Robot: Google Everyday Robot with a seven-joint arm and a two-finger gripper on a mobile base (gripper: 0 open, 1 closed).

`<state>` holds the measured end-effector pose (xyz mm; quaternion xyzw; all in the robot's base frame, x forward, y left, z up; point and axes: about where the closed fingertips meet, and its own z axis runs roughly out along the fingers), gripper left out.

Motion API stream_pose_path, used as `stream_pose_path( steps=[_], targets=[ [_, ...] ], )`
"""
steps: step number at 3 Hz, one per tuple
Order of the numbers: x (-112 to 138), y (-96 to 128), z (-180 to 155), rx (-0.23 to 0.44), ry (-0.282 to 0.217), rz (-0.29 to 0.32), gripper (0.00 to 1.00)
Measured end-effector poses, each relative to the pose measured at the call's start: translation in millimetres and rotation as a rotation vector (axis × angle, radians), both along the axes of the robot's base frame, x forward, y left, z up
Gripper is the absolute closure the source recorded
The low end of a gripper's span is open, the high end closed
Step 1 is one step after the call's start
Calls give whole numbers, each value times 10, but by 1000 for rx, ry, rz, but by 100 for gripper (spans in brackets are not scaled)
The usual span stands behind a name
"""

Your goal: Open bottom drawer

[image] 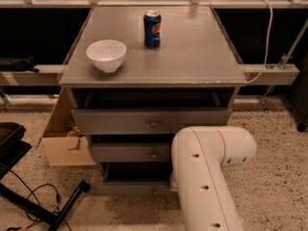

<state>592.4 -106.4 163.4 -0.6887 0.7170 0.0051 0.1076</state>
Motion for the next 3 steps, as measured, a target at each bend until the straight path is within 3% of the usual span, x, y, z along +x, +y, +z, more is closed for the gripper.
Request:
stream_pose_path(
  steps=[3],
  targets=[
    [-275, -43, 64, 11, 54, -7, 100]
  ],
)
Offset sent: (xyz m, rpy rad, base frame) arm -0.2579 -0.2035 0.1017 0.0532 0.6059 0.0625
